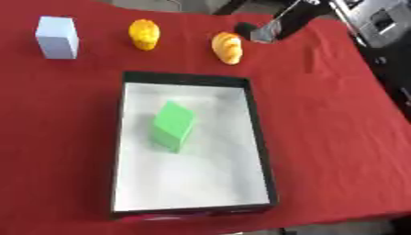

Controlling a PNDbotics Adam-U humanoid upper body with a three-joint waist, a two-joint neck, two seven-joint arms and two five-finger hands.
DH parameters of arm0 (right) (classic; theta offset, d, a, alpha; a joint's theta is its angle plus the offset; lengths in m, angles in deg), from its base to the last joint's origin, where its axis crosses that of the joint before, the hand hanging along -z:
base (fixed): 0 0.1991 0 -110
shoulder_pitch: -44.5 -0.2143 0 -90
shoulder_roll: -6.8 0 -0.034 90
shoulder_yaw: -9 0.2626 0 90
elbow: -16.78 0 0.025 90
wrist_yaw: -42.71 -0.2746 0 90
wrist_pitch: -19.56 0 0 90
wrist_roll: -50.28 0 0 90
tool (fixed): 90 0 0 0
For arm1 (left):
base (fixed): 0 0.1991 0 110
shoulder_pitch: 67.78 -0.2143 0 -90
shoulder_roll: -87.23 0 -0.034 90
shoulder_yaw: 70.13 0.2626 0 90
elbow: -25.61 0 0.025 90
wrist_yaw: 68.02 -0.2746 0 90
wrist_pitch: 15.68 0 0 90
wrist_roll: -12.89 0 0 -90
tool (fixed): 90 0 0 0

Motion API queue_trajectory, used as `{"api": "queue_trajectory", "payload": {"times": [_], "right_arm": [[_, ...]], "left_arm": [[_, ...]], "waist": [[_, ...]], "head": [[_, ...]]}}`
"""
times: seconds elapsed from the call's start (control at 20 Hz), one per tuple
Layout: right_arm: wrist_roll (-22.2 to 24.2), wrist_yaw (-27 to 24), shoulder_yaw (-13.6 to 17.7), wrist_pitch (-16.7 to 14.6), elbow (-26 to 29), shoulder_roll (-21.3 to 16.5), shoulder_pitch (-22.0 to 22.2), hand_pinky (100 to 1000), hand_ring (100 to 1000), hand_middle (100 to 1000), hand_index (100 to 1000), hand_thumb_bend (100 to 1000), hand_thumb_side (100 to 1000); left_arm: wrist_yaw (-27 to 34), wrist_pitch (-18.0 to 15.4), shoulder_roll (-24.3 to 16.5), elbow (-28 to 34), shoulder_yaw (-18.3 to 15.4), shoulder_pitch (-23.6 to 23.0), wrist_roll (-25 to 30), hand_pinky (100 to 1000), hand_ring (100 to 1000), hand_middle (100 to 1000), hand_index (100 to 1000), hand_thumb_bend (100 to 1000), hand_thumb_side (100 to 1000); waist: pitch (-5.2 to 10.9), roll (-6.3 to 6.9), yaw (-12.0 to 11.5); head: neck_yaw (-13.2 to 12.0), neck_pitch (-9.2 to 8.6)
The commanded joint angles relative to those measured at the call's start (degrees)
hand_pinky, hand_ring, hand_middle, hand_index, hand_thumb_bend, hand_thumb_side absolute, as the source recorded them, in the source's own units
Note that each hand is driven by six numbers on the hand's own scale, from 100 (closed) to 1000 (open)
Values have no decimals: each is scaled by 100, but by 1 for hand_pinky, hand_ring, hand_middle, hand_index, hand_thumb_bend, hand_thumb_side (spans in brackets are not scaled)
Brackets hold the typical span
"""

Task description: Pick up objects on the table and place them in the box.

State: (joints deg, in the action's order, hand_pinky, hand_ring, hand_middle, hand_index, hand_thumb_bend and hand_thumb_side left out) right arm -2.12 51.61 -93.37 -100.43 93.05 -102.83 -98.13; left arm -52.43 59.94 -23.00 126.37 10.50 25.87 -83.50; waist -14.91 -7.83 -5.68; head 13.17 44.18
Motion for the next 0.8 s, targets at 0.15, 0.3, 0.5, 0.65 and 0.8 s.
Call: {"api": "queue_trajectory", "payload": {"times": [0.15, 0.3, 0.5, 0.65, 0.8], "right_arm": [[194, 325, 312, -708, -698, -346, -190, 920, 867, 824, 888, 165, 215], [120, 576, 388, -878, -1122, -335, -235, 927, 875, 832, 894, 137, 252], [77, 902, 431, -1086, -1498, -285, -276, 931, 887, 847, 903, 155, 318], [14, 1165, 453, -1254, -1714, -267, -308, 933, 893, 855, 910, 169, 359], [-102, 1380, 507, -1321, -1949, -253, -328, 935, 894, 856, 914, 165, 383]], "left_arm": [[-15, -32, -78, 153, -55, 96, 2, 821, 775, 718, 792, 100, 739], [-38, -36, -60, 170, -51, 131, 4, 822, 775, 718, 791, 100, 742], [-58, -34, -35, 196, -31, 215, 20, 823, 776, 718, 792, 100, 742], [-54, -34, -19, 233, -6, 299, 41, 823, 775, 718, 792, 100, 741], [-18, -30, -2, 299, 27, 399, 70, 823, 775, 718, 792, 100, 740]], "waist": [[-99, 119, -81], [-183, 115, -144], [-297, 110, -237], [-377, 103, -339], [-439, 85, -459]], "head": [[183, -7], [277, -7], [431, -47], [550, -167], [651, -250]]}}
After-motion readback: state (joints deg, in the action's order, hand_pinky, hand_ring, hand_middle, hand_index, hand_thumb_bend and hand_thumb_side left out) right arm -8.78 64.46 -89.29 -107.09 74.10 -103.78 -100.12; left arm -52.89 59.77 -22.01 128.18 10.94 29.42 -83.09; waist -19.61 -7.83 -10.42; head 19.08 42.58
